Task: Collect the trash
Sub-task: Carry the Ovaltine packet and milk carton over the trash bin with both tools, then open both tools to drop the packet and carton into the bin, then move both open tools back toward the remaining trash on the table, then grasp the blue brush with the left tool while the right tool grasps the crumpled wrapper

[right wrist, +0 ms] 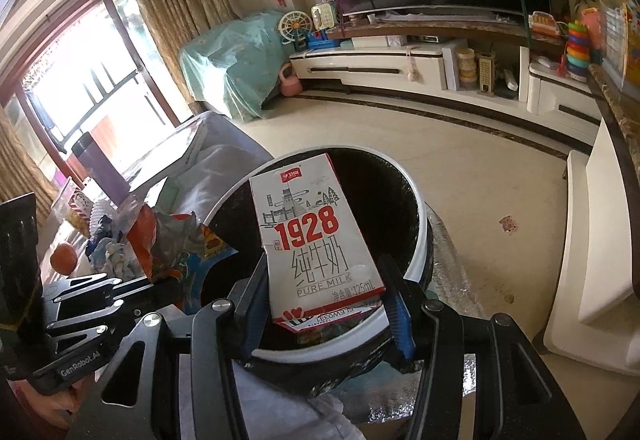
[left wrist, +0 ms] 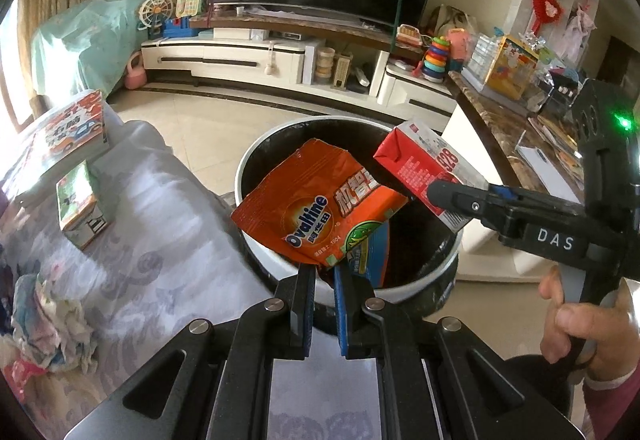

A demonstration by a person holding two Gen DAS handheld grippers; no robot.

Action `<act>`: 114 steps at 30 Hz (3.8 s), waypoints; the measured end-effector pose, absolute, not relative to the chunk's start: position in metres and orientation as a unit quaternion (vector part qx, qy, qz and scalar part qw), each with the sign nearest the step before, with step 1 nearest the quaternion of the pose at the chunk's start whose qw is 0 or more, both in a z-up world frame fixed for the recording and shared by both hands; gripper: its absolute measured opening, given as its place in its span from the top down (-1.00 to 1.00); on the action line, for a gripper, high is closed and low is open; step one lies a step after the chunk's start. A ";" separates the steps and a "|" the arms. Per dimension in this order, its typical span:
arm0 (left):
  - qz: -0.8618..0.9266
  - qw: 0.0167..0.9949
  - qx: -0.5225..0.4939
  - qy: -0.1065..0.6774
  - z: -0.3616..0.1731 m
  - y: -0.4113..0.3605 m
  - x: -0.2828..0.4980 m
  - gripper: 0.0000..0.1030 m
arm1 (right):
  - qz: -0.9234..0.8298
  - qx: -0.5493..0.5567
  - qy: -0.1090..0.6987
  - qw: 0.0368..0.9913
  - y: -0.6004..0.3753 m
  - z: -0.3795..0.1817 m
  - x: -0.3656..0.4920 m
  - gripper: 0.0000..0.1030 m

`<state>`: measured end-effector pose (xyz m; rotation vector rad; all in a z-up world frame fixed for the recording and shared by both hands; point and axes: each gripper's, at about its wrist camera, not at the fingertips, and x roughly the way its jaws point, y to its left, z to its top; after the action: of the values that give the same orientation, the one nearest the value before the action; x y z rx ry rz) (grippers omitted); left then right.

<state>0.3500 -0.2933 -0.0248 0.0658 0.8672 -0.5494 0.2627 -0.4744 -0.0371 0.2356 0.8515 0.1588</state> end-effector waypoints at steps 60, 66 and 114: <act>-0.117 0.898 -0.121 0.406 -0.042 -0.116 0.206 -0.06 | 0.187 0.159 0.390 0.887 -0.357 -0.038 0.209 -0.84; -0.087 0.895 -0.154 0.409 -0.044 -0.091 0.184 -0.06 | 0.212 0.153 0.402 0.878 -0.326 -0.049 0.207 -0.84; 0.017 0.889 -0.189 0.416 -0.058 -0.003 0.247 -0.21 | 0.263 0.151 0.435 0.847 -0.222 -0.084 0.279 -0.84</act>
<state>0.2468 -0.0033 -0.0582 -0.3929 0.8634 0.0363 0.2793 -0.2225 -0.0843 0.3191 0.9179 0.5556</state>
